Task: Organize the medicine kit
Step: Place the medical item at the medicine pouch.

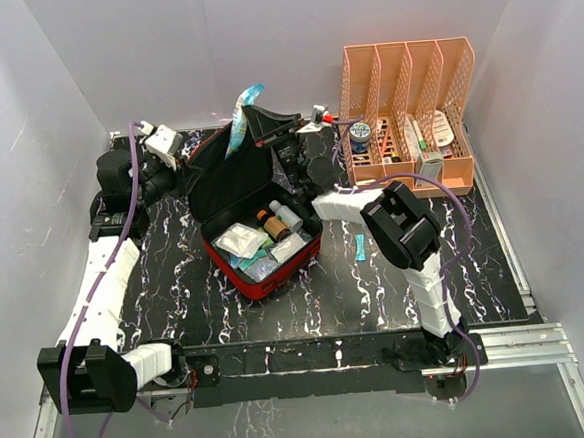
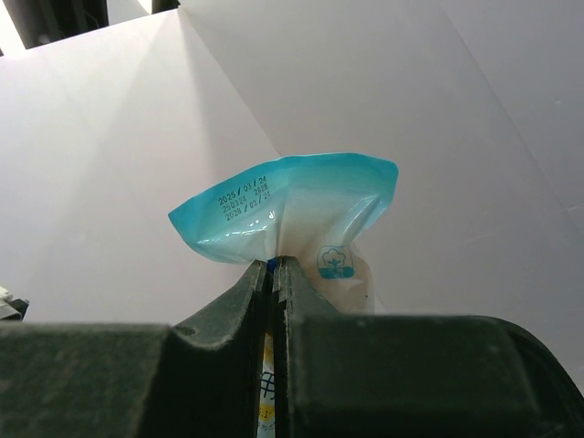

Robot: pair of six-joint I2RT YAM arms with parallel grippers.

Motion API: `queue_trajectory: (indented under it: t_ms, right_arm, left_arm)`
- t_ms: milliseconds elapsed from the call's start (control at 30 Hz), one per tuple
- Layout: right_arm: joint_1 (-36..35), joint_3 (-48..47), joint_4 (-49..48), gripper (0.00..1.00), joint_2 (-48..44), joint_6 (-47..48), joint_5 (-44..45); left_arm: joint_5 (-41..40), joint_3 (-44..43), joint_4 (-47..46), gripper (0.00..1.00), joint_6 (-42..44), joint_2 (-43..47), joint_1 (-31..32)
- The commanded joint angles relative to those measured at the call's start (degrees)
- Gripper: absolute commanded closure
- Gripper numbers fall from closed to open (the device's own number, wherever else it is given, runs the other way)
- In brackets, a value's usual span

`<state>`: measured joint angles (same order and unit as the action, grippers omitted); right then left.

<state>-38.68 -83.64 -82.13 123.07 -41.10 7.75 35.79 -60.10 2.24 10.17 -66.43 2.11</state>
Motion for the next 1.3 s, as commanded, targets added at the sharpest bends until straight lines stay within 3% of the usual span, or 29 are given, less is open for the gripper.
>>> queue_trajectory:
  t_ms: [0, 933, 967, 1000, 1067, 1267]
  right_arm:
    - [0.0, -3.45, -1.64, 1.0, 1.19, -0.28, 1.98]
    - [-1.43, -6.58, 6.92, 1.0, 6.3, 3.03, 0.94]
    - [-1.59, -6.7, 7.17, 0.98, 6.49, 2.87, 0.89]
    - [-1.77, -6.65, 7.07, 0.86, 6.52, 2.68, 1.1]
    - [-1.98, -6.58, 6.96, 0.73, 6.41, 3.13, 1.23]
    - [-2.07, -4.46, 11.03, 0.63, 2.82, 4.47, -2.31]
  left_arm:
    - [3.27, -0.73, -1.33, 1.0, -1.19, 2.09, 0.44]
    - [6.63, -1.31, -1.93, 1.0, -2.53, 1.09, 0.44]
    - [6.7, -1.34, -1.89, 1.0, -2.55, 1.04, 0.46]
    - [6.74, -1.42, -1.75, 1.0, -2.42, 0.92, 0.44]
    - [6.7, -1.43, -1.49, 1.0, -2.06, 0.94, 0.45]
    - [6.22, -1.38, -0.92, 1.0, -1.52, 0.92, 0.46]
